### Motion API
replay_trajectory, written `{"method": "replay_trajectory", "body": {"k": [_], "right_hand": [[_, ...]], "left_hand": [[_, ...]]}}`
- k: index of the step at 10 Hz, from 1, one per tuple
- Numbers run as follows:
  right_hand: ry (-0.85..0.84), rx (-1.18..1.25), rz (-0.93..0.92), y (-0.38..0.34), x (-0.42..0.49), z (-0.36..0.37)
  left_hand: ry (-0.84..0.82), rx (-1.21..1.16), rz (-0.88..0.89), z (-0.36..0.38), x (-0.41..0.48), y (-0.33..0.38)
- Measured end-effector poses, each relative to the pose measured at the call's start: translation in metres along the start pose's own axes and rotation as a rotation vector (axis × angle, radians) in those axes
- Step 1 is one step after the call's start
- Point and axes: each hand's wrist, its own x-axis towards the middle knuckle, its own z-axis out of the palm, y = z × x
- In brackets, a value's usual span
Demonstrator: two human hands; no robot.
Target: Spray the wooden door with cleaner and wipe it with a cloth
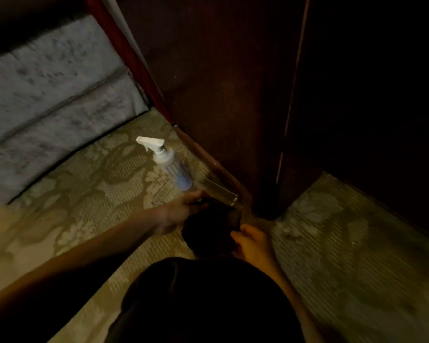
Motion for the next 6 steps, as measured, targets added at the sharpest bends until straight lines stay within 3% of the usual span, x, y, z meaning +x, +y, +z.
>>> {"method": "replay_trajectory", "body": {"k": [2, 4, 5, 6], "right_hand": [[0.069, 0.032, -0.026, 0.004, 0.061, 0.042], [-0.087, 0.012, 0.003, 0.013, 0.084, 0.054], [-0.051, -0.047, -0.024, 0.028, 0.069, 0.028], [0.050, 0.073, -0.018, 0.056, 0.040, -0.018]], "left_hand": [[0.047, 0.110, -0.009, -0.044, 0.050, -0.004], [0.345, 0.366, 0.053, -0.053, 0.073, -0.026], [0.499, 0.535, 0.141, -0.047, 0.061, -0.029], [0.432, 0.597, 0.223, -0.025, 0.034, -0.046]]}}
